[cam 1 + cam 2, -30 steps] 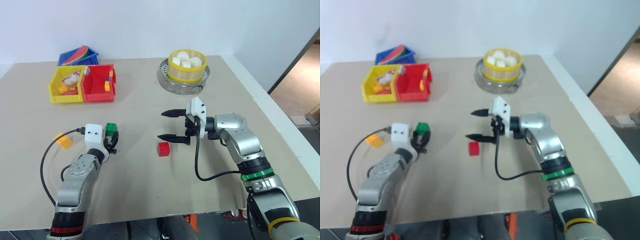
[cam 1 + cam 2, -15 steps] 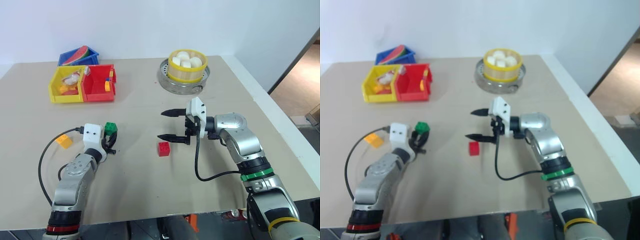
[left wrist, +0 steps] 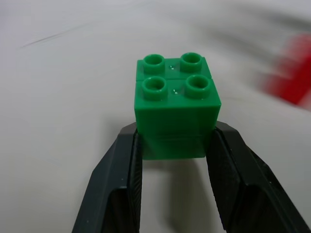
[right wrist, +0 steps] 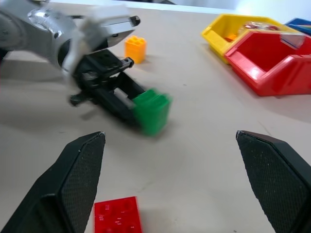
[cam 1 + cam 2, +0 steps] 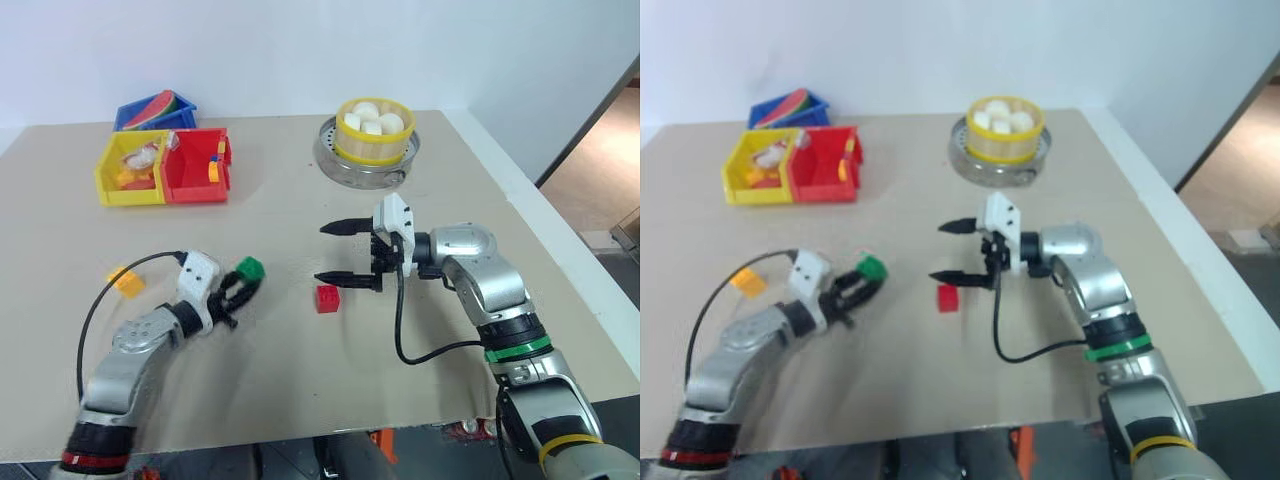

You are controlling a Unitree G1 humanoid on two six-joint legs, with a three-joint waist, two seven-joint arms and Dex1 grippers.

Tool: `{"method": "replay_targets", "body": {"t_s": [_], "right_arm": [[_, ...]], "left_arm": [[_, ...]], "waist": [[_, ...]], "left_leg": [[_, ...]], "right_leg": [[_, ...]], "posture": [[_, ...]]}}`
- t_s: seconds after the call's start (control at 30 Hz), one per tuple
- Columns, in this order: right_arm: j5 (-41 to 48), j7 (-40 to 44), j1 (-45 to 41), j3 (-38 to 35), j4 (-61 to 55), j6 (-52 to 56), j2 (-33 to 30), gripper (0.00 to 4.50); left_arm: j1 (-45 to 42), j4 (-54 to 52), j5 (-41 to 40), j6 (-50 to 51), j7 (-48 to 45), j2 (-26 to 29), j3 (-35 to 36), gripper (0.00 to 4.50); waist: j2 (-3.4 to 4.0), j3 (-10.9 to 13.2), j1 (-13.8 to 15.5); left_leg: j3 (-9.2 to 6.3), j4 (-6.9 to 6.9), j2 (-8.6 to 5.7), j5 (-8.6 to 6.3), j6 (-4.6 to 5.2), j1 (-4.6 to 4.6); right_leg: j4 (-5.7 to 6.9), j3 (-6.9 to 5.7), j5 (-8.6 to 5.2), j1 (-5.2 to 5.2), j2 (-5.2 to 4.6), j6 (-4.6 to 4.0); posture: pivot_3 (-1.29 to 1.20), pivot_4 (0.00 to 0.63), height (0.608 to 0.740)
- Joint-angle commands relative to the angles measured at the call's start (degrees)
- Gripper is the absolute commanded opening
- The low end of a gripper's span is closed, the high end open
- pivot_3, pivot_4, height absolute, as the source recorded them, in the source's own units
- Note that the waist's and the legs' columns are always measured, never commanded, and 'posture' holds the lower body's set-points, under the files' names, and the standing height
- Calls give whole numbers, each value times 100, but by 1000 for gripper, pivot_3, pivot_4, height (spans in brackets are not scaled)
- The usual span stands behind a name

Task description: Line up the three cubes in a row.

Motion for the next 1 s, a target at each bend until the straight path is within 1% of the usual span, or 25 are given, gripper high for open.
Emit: {"method": "replay_targets", "body": {"t_s": [0.03,0.13,0.3,0.5,0.83,1.0], "right_arm": [[149,128,17,-103,-302,45,-97,4500],[119,140,27,-105,-279,15,-110,4500],[39,51,22,-98,-239,-71,-99,4500],[-10,2,112,-117,-334,-97,-177,4500],[113,-18,269,-145,-537,42,-259,4500],[211,87,276,-129,-581,138,-272,4500]], "left_arm": [[-134,-109,-195,-340,-1019,434,-170,1301],[-388,234,-66,-513,-1381,580,-328,1301],[-937,750,44,-603,-1886,558,-679,1301],[-1241,1101,356,-712,-2257,638,-1096,1301],[-1340,1673,654,-1274,-2363,722,-991,1301],[-1376,1730,649,-1296,-2321,689,-984,1301]], "waist": [[0,0,1],[0,0,1],[0,0,-5],[0,0,-5],[0,0,-6],[0,0,-8]], "left_leg": [[0,1,0,0,0,0],[1,2,-1,0,1,2],[1,5,0,1,1,1],[1,4,1,-3,6,-5],[0,5,4,-3,8,0],[1,6,4,-2,10,3]], "right_leg": [[-1,-1,0,1,1,0],[-1,0,1,1,0,1],[-1,1,2,2,4,2],[-4,1,0,0,4,2],[-1,1,2,-1,8,1],[5,1,3,0,10,-1]], "posture": [[0,150,740],[0,150,740],[0,150,740],[0,150,740],[0,150,740],[0,150,740]]}}
